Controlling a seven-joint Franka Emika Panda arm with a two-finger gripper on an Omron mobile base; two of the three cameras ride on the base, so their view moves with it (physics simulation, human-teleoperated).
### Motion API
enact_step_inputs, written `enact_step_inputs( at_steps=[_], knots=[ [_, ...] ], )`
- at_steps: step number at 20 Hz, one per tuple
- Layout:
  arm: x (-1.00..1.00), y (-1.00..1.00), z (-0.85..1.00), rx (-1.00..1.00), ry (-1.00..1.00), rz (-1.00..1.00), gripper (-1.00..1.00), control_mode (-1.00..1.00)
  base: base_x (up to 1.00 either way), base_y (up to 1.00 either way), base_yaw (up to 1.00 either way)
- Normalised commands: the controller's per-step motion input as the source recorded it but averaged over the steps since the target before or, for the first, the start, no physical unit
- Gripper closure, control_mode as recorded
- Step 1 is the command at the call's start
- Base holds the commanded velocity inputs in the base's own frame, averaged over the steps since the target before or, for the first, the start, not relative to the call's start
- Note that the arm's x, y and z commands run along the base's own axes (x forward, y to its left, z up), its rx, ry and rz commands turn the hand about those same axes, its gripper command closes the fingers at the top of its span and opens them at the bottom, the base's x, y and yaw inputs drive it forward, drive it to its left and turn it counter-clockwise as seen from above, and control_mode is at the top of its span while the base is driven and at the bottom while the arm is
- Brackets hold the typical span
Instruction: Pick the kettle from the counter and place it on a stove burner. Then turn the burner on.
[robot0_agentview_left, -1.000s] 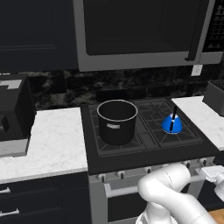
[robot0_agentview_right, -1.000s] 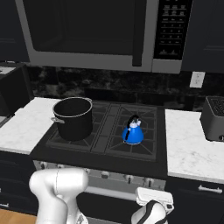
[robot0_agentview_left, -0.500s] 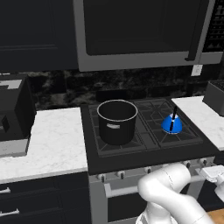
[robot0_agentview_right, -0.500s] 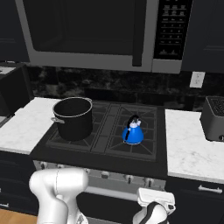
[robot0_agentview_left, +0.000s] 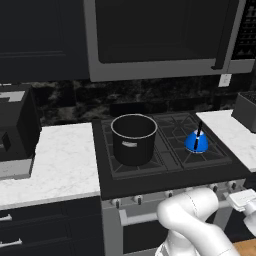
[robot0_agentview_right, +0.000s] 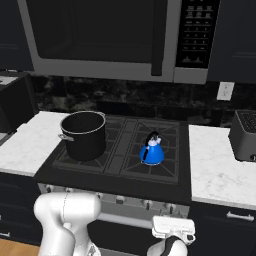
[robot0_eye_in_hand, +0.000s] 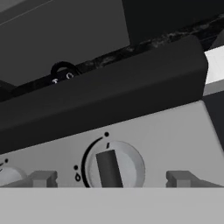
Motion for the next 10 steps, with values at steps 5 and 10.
enact_step_inputs(
  at_steps=[5, 10],
  knots=[
    [0.11, 0.00, 0.09, 0.00, -0.01, 0.00, -1.00, -1.00, 0.00, 0.00, 0.00],
    [0.01, 0.00, 0.01, 0.00, 0.00, 0.00, -1.00, -1.00, 0.00, 0.00, 0.00]
  ],
)
